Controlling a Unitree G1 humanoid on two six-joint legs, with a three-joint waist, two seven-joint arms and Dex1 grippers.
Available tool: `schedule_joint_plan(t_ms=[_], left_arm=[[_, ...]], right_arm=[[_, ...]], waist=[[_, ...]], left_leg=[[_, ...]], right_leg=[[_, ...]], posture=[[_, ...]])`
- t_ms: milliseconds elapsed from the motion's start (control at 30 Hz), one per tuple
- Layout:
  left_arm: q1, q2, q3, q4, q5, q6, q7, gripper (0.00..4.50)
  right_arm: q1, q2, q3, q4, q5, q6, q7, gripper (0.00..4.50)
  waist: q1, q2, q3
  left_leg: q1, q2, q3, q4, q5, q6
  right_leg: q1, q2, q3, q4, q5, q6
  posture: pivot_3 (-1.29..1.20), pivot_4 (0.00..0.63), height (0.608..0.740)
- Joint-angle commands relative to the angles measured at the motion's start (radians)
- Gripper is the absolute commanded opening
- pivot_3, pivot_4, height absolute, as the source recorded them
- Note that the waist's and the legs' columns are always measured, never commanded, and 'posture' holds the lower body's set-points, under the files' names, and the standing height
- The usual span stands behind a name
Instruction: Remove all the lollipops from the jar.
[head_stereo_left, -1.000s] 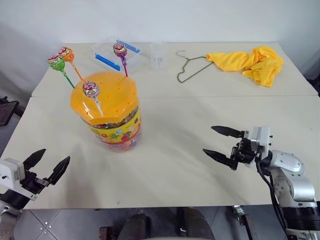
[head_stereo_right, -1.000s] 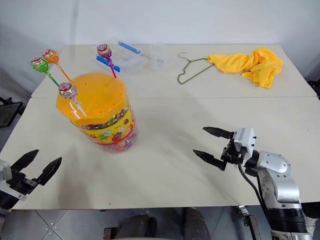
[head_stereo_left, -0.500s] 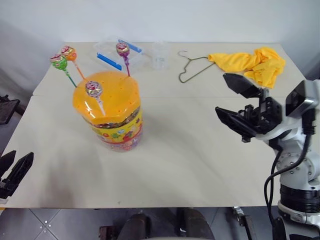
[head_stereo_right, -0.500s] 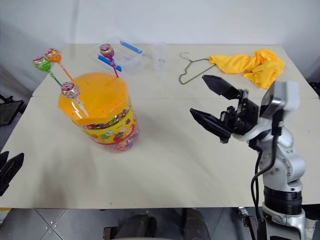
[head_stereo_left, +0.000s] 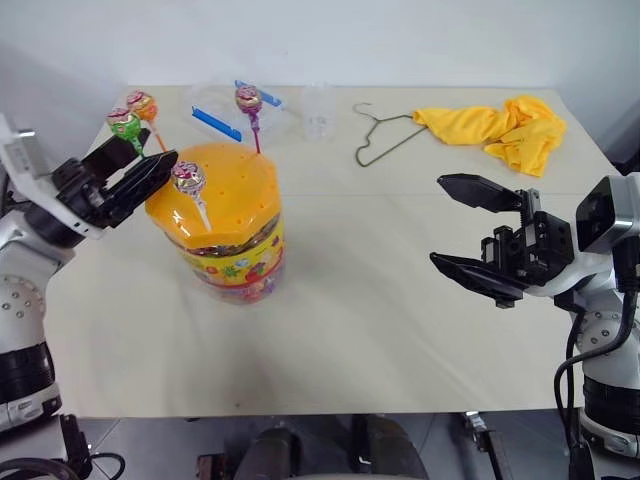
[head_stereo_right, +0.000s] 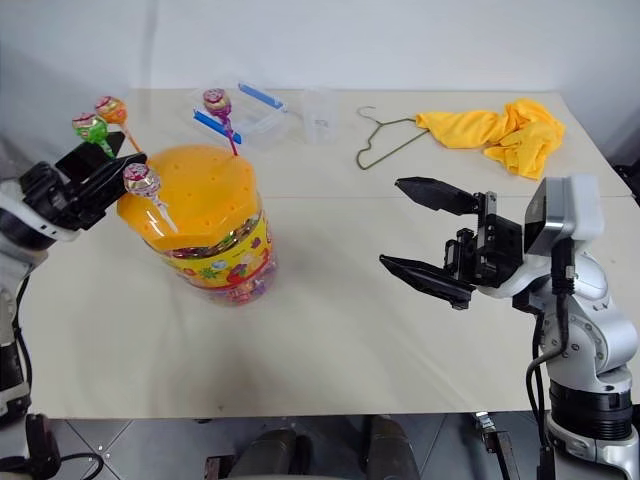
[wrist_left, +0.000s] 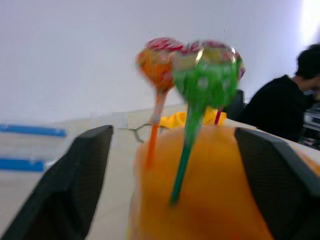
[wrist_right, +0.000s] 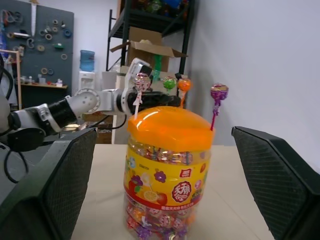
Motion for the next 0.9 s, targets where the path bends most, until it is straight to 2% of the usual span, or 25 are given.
schedule_joint_plan(t_ms=[33, 267, 333, 500, 600, 700, 900], left_arm=[[-0.025, -0.009, -0.006, 0.006, -0.012, 0.031, -0.016, 2.76], [0.003, 0.034, 0.04, 0.038, -0.017, 0.078, -0.064, 0.63], [0.011, 0.054, 0.048, 0.061, 0.022, 0.058, -0.064, 0.07], [0.001, 0.057, 0.054, 0.082, 0.019, 0.075, -0.071, 0.07], [-0.008, 0.057, 0.052, 0.078, 0.012, 0.084, -0.086, 0.75], [-0.005, 0.062, 0.055, 0.063, 0.013, 0.084, -0.108, 1.62], [0.02, 0.078, 0.098, 0.043, 0.013, 0.102, -0.077, 1.62]], right_arm=[[0.009, 0.005, -0.02, -0.034, -0.006, -0.02, -0.012, 4.5], [0.039, 0.009, -0.027, -0.067, -0.007, -0.019, -0.036, 4.5], [0.038, 0.011, -0.025, -0.069, -0.008, -0.02, -0.04, 4.5], [0.031, 0.019, -0.013, -0.062, -0.014, -0.024, -0.042, 4.5], [0.022, 0.021, -0.009, -0.055, -0.016, -0.022, -0.039, 4.5], [0.018, 0.019, -0.01, -0.053, -0.015, -0.018, -0.036, 4.5], [0.02, 0.018, -0.009, -0.057, -0.016, -0.014, -0.04, 4.5]], waist=[[-0.001, 0.0, 0.0], [0.001, 0.0, 0.0], [-0.001, 0.0, 0.0], [-0.001, 0.0, 0.0], [-0.002, 0.0, 0.0], [-0.003, 0.0, 0.0], [-0.001, 0.0, 0.0]], left_leg=[[0.0, 0.0, 0.0, 0.0, 0.0, 0.0], [0.0, 0.0, -0.001, 0.002, 0.0, 0.0], [0.0, 0.0, -0.002, 0.002, 0.0, 0.0], [0.0, 0.001, -0.001, 0.002, 0.0, 0.0], [0.0, 0.001, -0.001, 0.002, 0.0, 0.0], [0.0, 0.001, -0.001, 0.002, 0.0, 0.0], [0.0, 0.001, -0.001, 0.002, 0.0, 0.0]], right_leg=[[0.0, 0.0, 0.0, 0.0, 0.0, 0.0], [0.0, -0.001, -0.001, 0.0, 0.0, 0.0], [0.001, -0.001, 0.0, 0.0, 0.0, 0.0], [0.001, -0.001, 0.0, 0.0, 0.0, 0.0], [0.0, -0.001, 0.0, 0.0, 0.0, 0.0], [0.0, -0.001, 0.0, 0.0, 0.0, 0.0], [0.0, -0.002, 0.001, 0.0, 0.0, 0.0]], posture=[[0.0, 0.15, 0.74], [0.0, 0.15, 0.74], [0.0, 0.15, 0.74], [0.0, 0.15, 0.74], [0.0, 0.15, 0.74], [0.0, 0.15, 0.74], [0.0, 0.15, 0.74]])
